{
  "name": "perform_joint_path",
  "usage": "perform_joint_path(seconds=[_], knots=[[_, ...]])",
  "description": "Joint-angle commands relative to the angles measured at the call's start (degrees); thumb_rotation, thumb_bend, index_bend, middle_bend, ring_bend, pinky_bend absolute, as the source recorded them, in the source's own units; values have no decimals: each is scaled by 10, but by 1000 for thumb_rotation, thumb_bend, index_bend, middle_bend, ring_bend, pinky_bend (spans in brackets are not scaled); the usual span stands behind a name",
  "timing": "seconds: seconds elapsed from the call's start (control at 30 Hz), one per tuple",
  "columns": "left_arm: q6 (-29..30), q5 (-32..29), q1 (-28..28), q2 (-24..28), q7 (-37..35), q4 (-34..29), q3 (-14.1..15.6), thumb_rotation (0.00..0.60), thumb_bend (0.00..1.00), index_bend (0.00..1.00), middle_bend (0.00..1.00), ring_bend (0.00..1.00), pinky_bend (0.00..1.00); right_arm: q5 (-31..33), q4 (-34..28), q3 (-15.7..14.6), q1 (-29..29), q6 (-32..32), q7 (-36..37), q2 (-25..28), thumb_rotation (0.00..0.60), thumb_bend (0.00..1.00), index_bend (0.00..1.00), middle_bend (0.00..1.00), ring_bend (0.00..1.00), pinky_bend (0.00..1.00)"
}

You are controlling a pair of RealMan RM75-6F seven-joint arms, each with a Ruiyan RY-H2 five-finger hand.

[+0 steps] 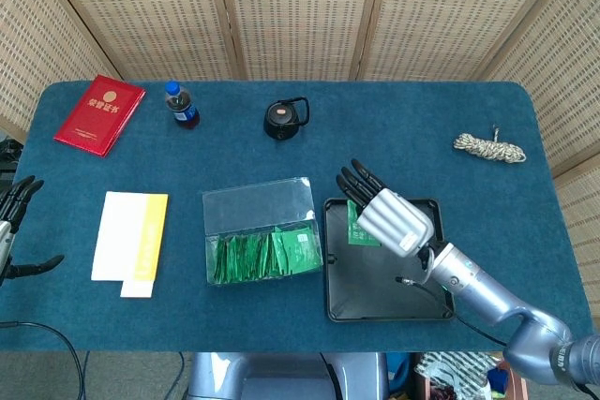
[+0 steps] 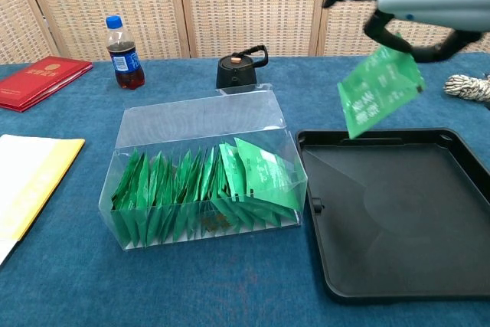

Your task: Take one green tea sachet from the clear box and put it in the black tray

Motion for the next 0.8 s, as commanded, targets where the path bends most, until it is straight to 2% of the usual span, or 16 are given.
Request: perform_joint_path(seconds=[0.03,0.13,0.47,0.53,0.6,0.67,0.7,0.8], knots=[[0,0,0,0,0,0,0,600,100,0,0,0,0,1,22,-21,-27,11,24,-2,600,546,695,182,85,9],[0,4,0,-1,4,-1,2,600,100,0,0,0,0,-1,62,-44,-51,15,59,-28,600,546,695,182,86,10],[-1,-1,0,-4,13,-3,2,600,100,0,0,0,0,-48,123,-54,-63,28,103,-78,600,546,687,182,102,29],[-2,-1,-1,-4,14,-3,2,600,100,0,0,0,0,-58,127,-54,-64,34,113,-81,600,510,560,164,110,31],[-3,-2,-1,-4,15,-3,2,600,100,0,0,0,0,-62,127,-51,-67,42,119,-83,600,329,248,102,116,32],[-3,-2,-1,-5,15,-3,2,600,100,0,0,0,0,-64,125,-48,-70,49,120,-84,600,179,64,51,117,32],[-3,-2,-1,-5,15,-3,2,600,100,0,0,0,0,-62,123,-46,-71,50,120,-83,600,136,17,31,117,31],[-3,-1,-1,-4,15,-3,2,600,100,0,0,0,0,-50,106,-37,-77,53,111,-78,600,110,0,5,117,31]])
